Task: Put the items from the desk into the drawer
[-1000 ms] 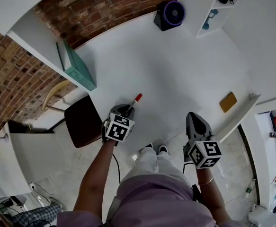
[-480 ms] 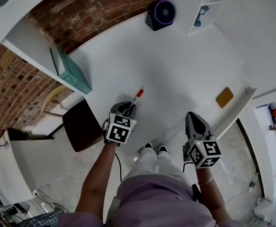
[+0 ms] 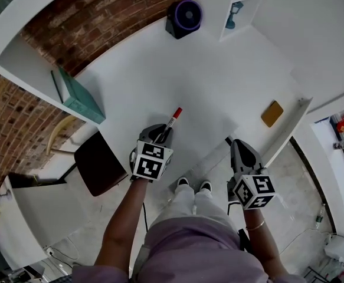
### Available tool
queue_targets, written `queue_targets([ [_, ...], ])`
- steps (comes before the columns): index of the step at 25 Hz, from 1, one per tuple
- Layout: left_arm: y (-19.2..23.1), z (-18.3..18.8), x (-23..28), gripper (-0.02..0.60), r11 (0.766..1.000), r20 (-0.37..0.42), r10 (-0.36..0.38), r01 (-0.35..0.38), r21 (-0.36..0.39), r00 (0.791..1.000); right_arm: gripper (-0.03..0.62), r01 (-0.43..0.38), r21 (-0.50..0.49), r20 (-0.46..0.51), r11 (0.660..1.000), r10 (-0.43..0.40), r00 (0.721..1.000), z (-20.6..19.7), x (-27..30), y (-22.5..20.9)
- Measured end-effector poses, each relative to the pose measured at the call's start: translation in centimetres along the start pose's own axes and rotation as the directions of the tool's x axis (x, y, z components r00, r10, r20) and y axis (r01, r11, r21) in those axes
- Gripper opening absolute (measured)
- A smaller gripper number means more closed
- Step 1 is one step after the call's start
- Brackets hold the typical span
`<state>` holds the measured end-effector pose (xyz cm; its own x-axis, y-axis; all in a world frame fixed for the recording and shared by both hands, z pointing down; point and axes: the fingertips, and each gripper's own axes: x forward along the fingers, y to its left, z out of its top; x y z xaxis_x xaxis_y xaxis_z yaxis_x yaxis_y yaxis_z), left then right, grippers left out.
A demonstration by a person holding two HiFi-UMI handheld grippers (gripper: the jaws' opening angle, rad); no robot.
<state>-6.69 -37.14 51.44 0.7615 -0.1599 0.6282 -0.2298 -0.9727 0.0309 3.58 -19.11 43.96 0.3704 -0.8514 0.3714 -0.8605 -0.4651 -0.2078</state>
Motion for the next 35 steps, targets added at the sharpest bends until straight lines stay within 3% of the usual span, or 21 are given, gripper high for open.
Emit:
queue_targets([
  [15, -8.9, 5.3, 2.5, 0.069, 0.987, 0.065, -0.147, 0.143, 0.069, 0.987, 0.003, 0.157, 0.071, 0.05, 0.985, -0.161, 0.986, -0.4, -5.5, -5.9],
  [35, -24.4, 9.5, 6.2, 0.068, 0.943, 0.027, -0.286, 0.276, 0.185, 0.958, 0.003, 0.308, 0.174, 0.1, 0.935, -0.327, 0.94, -1.0, -15.5, -17.7],
])
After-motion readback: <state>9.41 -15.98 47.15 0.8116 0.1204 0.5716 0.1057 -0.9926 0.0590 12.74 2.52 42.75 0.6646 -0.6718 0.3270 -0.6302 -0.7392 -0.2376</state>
